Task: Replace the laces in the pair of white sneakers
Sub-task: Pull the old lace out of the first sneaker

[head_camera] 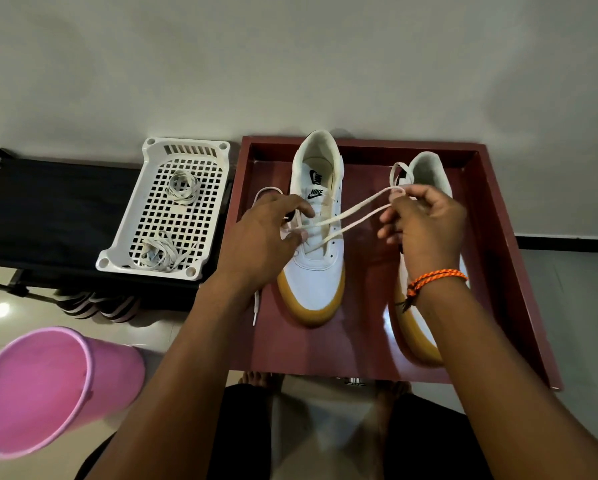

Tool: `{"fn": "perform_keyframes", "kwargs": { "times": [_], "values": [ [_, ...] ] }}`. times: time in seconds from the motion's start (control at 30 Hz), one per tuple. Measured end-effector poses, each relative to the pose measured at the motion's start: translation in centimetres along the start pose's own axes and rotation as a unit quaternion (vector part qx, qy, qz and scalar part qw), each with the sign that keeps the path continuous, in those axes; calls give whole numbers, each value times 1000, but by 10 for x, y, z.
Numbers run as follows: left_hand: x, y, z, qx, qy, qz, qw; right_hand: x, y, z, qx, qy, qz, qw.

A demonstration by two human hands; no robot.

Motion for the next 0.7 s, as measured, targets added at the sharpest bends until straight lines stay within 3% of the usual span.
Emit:
{"fn": "perform_keyframes", "kwargs": {
  "times": [0.13, 0.23, 0.33, 0.4, 0.47, 0.7],
  "values": [
    [8, 5, -2, 34, 12, 38, 999, -1, -11, 16, -5, 107, 89, 990],
    [11, 7, -1, 71, 18, -7, 997, 2, -22, 26, -136, 153, 142, 968],
    [6, 9, -2, 87, 52, -63, 993, 10, -29, 39, -238, 197, 271, 912],
    [1, 9, -2, 42, 57, -89, 994, 13, -30, 46, -244, 224, 367, 869],
    [0, 9, 0, 5, 73, -70, 995, 16, -32, 49, -238, 238, 402, 852],
    [-1, 4, 0, 9, 116, -48, 992, 23, -34, 46, -209, 232, 403, 860]
  ]
}}
Point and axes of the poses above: each hand's wrist, its own z-axis away from the middle knuckle, its own y-axis out of the back of the hand, x = y × z, the point moved 1 cm from there along -z, towards the middle knuckle, and after that the axes turned 2 degrees about x, right-handed, at the moved point
